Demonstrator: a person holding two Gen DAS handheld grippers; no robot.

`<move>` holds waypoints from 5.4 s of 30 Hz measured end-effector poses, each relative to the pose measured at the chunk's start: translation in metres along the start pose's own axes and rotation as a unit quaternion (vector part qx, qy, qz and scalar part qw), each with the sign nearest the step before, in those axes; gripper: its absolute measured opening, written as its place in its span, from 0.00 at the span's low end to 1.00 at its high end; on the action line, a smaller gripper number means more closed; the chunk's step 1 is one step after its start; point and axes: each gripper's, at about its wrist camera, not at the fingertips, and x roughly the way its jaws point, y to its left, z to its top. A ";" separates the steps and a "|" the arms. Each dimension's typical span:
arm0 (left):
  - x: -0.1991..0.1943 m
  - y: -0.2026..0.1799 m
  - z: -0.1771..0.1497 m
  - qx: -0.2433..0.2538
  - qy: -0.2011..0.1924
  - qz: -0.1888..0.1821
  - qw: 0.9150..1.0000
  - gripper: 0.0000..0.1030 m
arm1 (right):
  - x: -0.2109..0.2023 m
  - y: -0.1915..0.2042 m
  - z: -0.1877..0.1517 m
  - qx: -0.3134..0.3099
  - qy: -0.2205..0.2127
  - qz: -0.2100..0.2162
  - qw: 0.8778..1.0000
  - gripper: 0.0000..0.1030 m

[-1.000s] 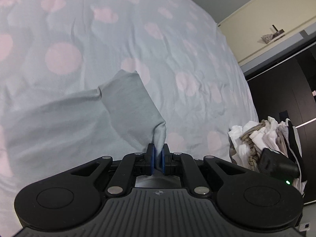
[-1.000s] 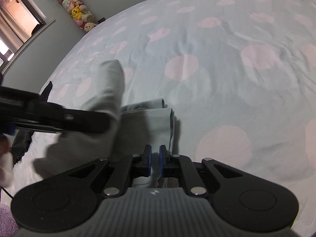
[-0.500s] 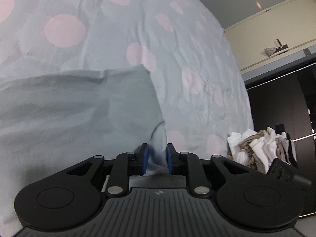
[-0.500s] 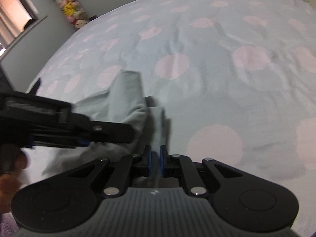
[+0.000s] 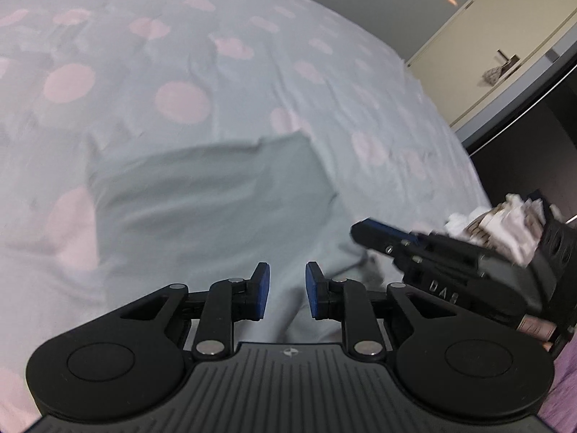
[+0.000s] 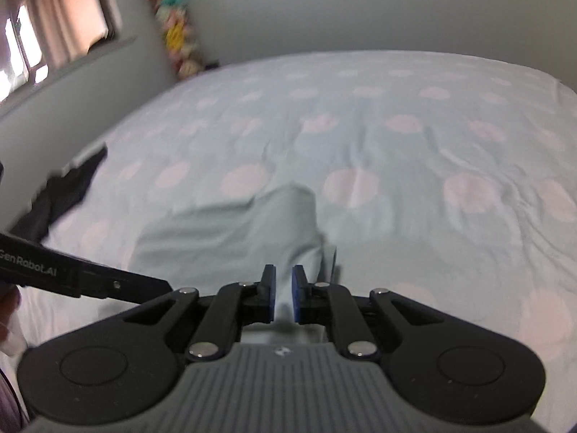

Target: Fold clothes

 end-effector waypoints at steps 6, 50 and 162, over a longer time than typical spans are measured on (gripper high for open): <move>0.006 0.005 -0.020 0.035 0.029 0.045 0.998 0.18 | -0.001 -0.028 0.004 0.046 0.068 -0.008 0.997 0.18; 0.007 0.049 -0.010 0.017 0.033 0.066 0.997 0.00 | -0.029 0.054 -0.049 -0.520 0.104 0.078 0.844 0.02; -0.008 0.051 -0.061 -0.089 -0.112 0.143 0.979 0.27 | 0.039 -0.012 -0.016 0.154 0.069 -0.043 0.985 0.22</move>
